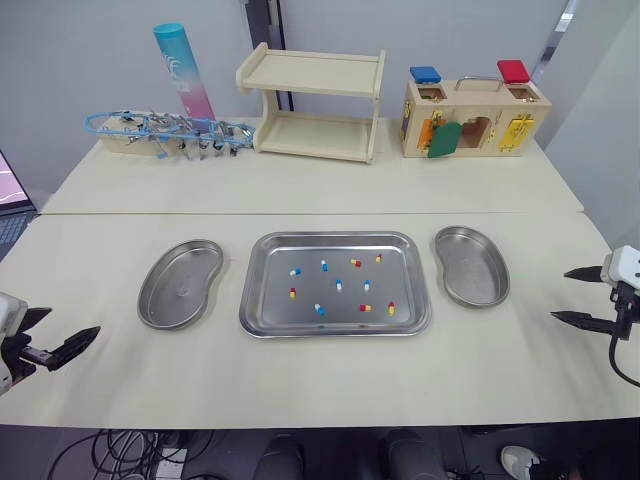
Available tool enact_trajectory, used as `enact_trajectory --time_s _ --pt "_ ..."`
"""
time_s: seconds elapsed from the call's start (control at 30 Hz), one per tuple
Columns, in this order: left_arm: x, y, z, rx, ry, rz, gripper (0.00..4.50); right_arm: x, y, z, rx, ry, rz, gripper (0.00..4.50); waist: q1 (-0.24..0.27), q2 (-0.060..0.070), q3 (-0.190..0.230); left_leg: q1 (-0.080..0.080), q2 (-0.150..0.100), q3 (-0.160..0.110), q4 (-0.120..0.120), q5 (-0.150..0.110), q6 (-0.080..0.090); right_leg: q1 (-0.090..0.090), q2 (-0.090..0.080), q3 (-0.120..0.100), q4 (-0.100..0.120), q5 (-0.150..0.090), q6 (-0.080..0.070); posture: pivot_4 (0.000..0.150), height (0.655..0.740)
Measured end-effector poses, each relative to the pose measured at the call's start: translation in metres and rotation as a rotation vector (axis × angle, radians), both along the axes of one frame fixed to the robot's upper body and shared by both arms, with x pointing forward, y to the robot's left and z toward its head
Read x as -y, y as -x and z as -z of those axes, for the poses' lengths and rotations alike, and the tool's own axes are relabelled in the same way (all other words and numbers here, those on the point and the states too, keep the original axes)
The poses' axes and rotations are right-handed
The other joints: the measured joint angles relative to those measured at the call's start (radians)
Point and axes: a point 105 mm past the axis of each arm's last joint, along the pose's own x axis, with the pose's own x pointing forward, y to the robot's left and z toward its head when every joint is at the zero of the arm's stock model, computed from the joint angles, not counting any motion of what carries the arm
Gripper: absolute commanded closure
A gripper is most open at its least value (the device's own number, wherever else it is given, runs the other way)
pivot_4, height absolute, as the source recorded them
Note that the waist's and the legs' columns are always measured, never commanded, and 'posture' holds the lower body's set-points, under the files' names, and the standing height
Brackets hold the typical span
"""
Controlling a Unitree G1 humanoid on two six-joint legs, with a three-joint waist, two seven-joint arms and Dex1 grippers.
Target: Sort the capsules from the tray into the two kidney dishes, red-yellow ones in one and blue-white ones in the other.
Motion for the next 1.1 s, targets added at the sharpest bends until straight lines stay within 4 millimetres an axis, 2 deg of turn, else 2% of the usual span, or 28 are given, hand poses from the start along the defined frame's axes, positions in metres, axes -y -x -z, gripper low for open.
enact_trajectory --time_s 0.27,0.5,0.63,0.8,1.1 --pt "0.005 -0.002 -0.002 0.021 -0.023 0.062 0.04 -0.010 -0.009 -0.002 0.039 0.004 -0.038 0.00 0.000 0.000 0.000 0.000 0.000 0.000 0.000 0.000 0.000 0.000 0.000 0.000 0.000 0.000 0.000 0.150 0.7400" --pt "0.009 -0.001 -0.001 0.056 -0.034 0.088 0.04 -0.010 -0.010 -0.003 0.045 0.002 -0.034 0.00 0.001 0.000 0.000 0.000 0.000 0.000 0.000 0.000 0.000 0.000 0.000 0.000 0.000 0.000 0.000 0.150 0.7400" --pt "0.010 0.003 0.006 0.059 0.003 0.078 0.04 -0.009 -0.009 0.000 0.026 -0.005 -0.019 0.00 0.001 0.000 0.000 0.000 0.000 0.000 0.000 0.000 0.000 0.000 0.000 0.000 0.000 0.000 0.000 0.150 0.7400" --pt "0.012 0.007 0.001 0.089 0.063 0.099 0.04 -0.009 -0.008 0.001 0.008 -0.015 -0.015 0.00 0.000 0.000 0.000 0.000 0.000 0.000 0.000 0.000 0.000 0.000 0.000 0.000 0.000 0.000 0.000 0.150 0.7400" --pt "0.018 0.015 0.006 0.061 0.095 0.120 0.04 -0.011 -0.011 -0.003 0.009 -0.016 -0.026 0.00 0.000 0.000 0.000 0.000 0.000 0.000 0.000 0.000 0.000 0.000 0.000 0.000 0.000 0.000 0.000 0.150 0.7400"
